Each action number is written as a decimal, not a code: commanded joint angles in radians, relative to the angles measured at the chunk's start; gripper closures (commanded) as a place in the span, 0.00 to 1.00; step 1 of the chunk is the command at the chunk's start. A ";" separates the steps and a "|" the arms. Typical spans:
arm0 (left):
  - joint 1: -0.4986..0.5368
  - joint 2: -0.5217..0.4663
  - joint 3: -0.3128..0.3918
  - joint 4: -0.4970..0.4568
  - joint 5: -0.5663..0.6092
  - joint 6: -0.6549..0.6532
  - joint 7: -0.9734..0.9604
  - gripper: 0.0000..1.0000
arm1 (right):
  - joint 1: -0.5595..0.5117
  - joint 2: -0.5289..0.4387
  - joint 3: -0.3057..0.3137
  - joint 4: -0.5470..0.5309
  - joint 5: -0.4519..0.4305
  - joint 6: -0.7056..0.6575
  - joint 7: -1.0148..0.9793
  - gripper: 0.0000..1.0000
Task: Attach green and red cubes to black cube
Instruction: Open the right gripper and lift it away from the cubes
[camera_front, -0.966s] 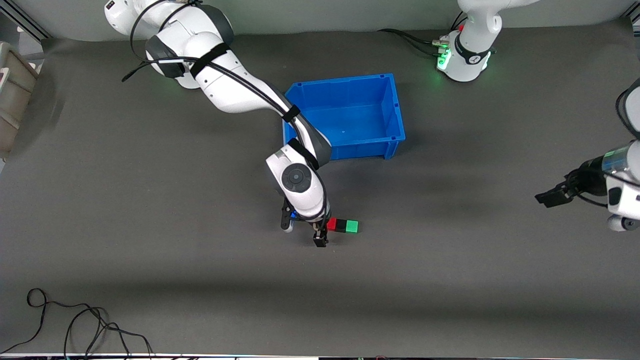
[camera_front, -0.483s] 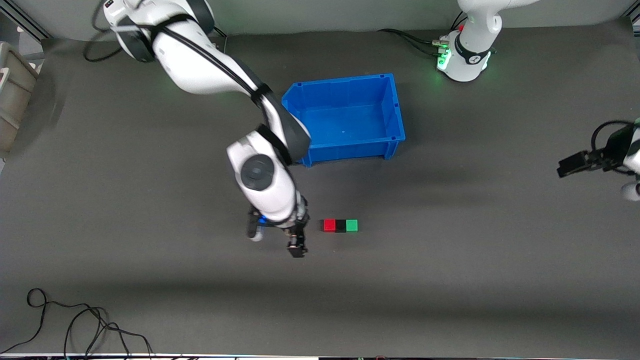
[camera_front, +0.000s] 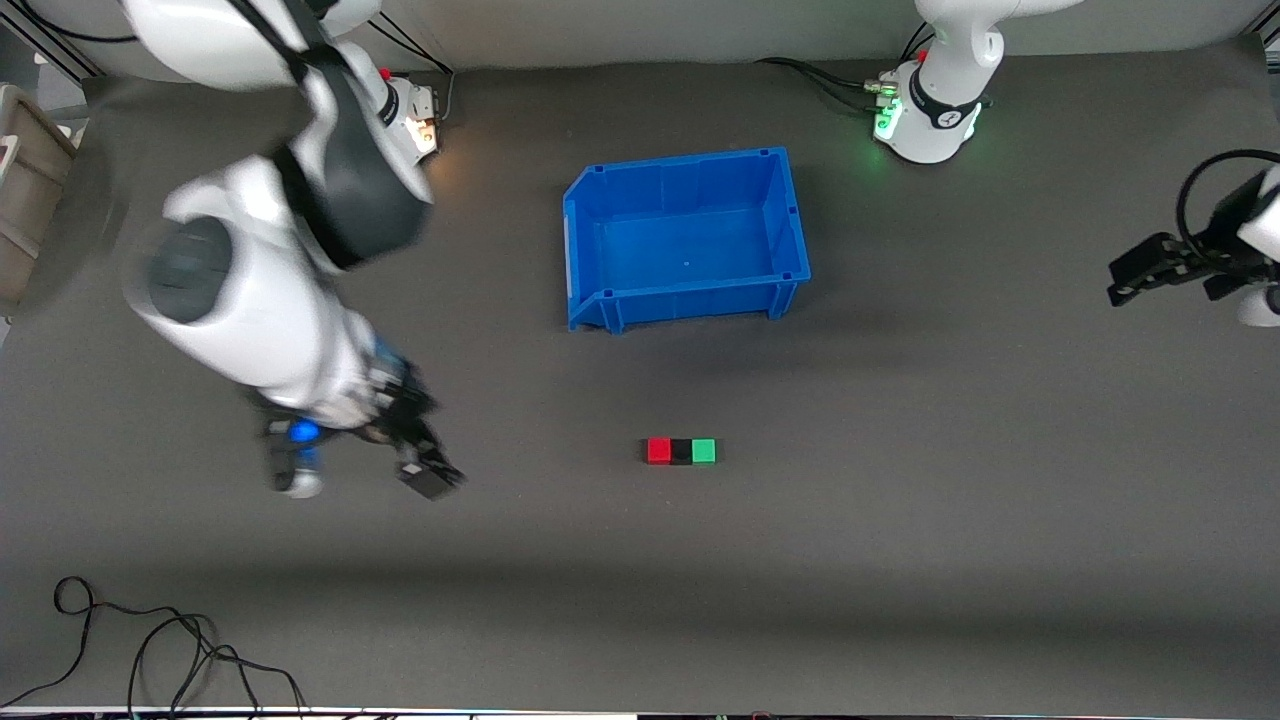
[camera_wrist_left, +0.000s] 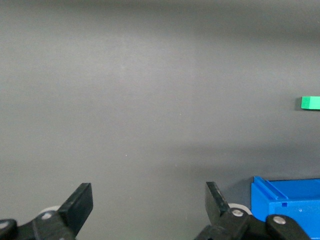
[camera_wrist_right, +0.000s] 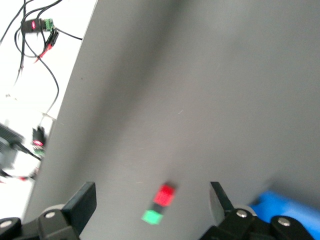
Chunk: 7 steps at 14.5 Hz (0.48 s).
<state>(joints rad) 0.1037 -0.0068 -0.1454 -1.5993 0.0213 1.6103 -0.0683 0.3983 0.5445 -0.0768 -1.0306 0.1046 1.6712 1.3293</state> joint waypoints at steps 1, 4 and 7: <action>-0.021 -0.019 0.009 -0.021 -0.004 -0.001 0.018 0.00 | -0.064 -0.092 -0.001 -0.039 -0.020 -0.117 -0.383 0.00; -0.056 -0.016 0.021 -0.011 -0.006 0.000 0.021 0.00 | -0.150 -0.162 -0.001 -0.037 -0.022 -0.244 -0.696 0.00; -0.146 -0.013 0.114 -0.008 -0.004 0.002 0.025 0.00 | -0.171 -0.215 -0.008 -0.034 -0.142 -0.330 -0.957 0.00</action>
<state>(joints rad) 0.0325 -0.0069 -0.1077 -1.6016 0.0208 1.6114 -0.0642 0.2204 0.3837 -0.0850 -1.0328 0.0513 1.3834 0.5196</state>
